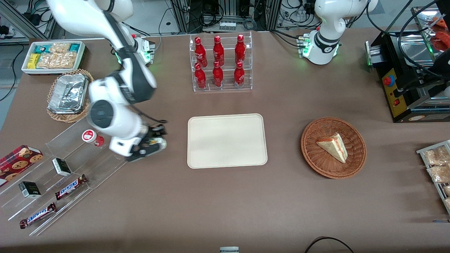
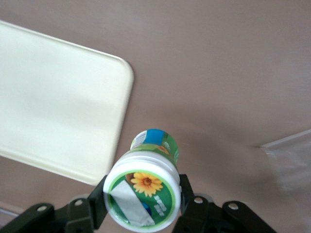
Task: Place green gum on tray
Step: 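Lift the gum jar and carry it over the cream tray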
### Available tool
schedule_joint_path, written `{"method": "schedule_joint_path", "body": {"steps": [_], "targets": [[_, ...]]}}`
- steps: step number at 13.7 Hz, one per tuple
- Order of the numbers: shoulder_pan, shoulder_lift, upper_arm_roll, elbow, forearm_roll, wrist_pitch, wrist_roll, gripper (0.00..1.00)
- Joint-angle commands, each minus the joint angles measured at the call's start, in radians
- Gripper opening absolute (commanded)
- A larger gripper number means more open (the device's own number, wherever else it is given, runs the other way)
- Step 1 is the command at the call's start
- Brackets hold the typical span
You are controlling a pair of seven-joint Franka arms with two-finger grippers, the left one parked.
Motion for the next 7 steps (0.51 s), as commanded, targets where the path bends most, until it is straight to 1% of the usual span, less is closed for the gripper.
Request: {"method": "schedule_joint_path", "body": {"steps": [1,3,7], "targets": [[0.072,0.086,-0.013,0.066,0.049,0.062,0.123,0.0],[0.131,0.142,-0.013,0.109,0.048,0.094,0.232,0.0],[0.233,0.248,-0.013,0.221,0.042,0.108,0.432,0.0]]}}
